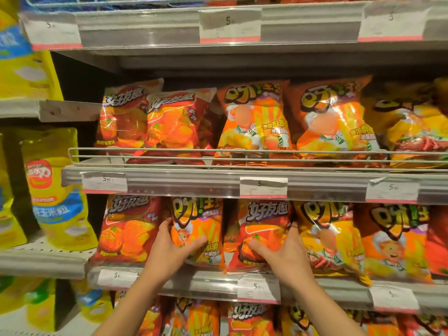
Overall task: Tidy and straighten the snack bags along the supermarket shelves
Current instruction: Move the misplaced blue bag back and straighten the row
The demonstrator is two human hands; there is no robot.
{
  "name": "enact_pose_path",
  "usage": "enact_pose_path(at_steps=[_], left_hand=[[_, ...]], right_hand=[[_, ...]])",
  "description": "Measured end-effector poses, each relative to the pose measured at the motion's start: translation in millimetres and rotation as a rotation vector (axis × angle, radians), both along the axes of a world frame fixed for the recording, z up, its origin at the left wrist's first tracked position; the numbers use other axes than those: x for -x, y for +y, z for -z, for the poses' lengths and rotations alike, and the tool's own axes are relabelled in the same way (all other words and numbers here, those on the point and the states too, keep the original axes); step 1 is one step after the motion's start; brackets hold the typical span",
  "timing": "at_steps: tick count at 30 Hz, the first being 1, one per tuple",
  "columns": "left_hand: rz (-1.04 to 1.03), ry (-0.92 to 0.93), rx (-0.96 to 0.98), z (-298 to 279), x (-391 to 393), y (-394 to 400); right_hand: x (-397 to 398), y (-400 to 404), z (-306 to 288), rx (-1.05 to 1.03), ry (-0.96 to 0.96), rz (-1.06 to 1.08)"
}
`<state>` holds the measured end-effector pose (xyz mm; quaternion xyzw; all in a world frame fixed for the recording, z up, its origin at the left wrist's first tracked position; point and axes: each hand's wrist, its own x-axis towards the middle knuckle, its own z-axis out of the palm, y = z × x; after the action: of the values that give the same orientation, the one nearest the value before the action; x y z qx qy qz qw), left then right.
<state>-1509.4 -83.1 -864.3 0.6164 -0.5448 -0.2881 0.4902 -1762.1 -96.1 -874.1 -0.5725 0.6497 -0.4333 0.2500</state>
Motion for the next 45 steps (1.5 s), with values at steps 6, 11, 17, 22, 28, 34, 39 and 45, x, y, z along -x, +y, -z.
enact_pose_path(at_steps=[6, 11, 17, 22, 28, 34, 39, 45], left_hand=[[0.013, 0.014, -0.105, 10, -9, -21], [-0.002, 0.002, -0.094, 15, -11, -26], [-0.063, 0.009, -0.029, 7, -9, -20], [-0.108, -0.058, 0.026, -12, -3, -7], [-0.120, -0.074, -0.040, -33, -4, 6], [-0.141, -0.059, -0.074, -28, -21, 36], [-0.160, -0.007, -0.110, -17, -44, 56], [-0.131, 0.023, -0.144, -18, -47, 62]], right_hand=[[5, -24, 3, -0.107, -0.119, -0.022], [3, -27, 6, -0.102, -0.123, 0.002], [-1, -22, 5, -0.054, -0.074, 0.052], [-4, -15, -1, -0.037, -0.012, 0.104], [-12, -5, -11, -0.023, -0.007, 0.105], [-16, 0, -13, -0.067, -0.072, 0.048], [-23, 13, -14, -0.032, -0.072, -0.087], [-4, 48, -10, -0.042, -0.083, -0.156]])
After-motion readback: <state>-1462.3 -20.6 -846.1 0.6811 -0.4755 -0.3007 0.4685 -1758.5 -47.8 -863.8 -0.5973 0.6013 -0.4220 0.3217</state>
